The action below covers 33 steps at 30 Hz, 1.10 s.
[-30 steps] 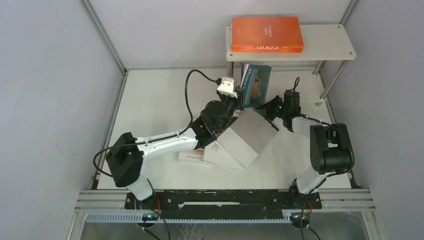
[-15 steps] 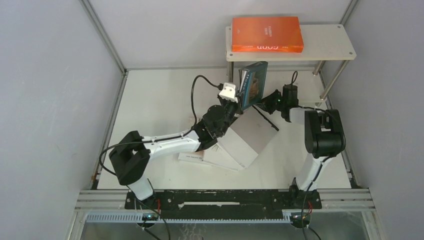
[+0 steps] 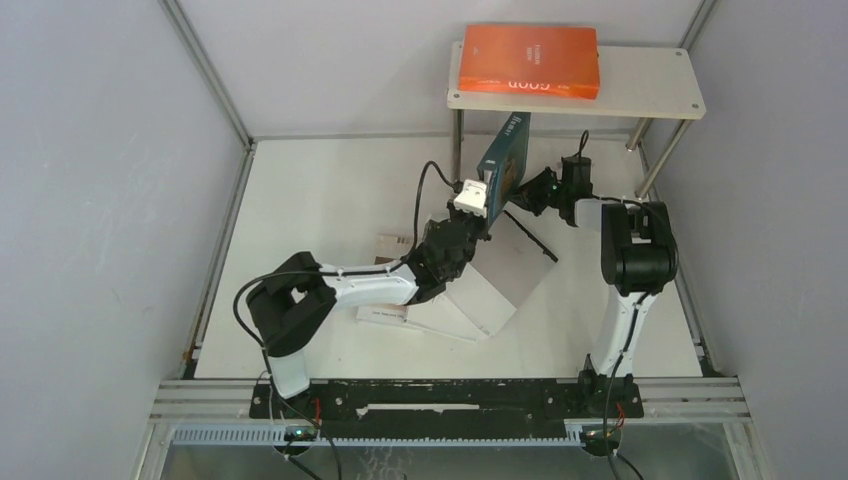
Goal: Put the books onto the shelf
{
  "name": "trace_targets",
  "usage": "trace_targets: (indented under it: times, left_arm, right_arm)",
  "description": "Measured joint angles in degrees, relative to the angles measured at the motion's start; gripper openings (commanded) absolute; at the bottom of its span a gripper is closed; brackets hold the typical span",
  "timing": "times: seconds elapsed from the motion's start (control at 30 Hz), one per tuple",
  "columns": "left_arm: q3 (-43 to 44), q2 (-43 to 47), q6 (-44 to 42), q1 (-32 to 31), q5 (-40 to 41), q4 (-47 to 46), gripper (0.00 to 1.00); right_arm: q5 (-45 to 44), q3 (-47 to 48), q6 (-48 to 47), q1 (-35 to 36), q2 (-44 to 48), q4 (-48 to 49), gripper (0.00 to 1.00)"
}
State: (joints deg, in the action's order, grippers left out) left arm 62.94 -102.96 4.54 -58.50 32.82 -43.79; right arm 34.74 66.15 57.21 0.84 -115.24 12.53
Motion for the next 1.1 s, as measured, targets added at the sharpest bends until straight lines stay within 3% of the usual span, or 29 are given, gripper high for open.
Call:
trace_targets:
  times: [0.13, 0.33, 0.73, 1.1]
  left_arm:
    - [-0.2, -1.8, 0.0, 0.0, 1.3, -0.2, 0.15]
    - [-0.2, -3.4, 0.1, -0.1, 2.6, -0.7, 0.17]
    - [0.0, -5.5, 0.1, -0.3, 4.2, -1.2, 0.19]
    - [2.8, -6.9, 0.2, 0.2, 4.5, 1.3, 0.34]
  right_arm:
    - [0.3, 1.6, -0.5, 0.0, -1.1, -0.3, 0.0]
    - [0.2, 1.8, -2.3, 0.0, -1.1, -1.2, 0.0]
    - [-1.2, -1.9, -3.4, -2.6, 0.8, -0.3, 0.19]
    - [-2.8, -3.9, -4.4, -3.5, 4.1, -1.1, 0.24]
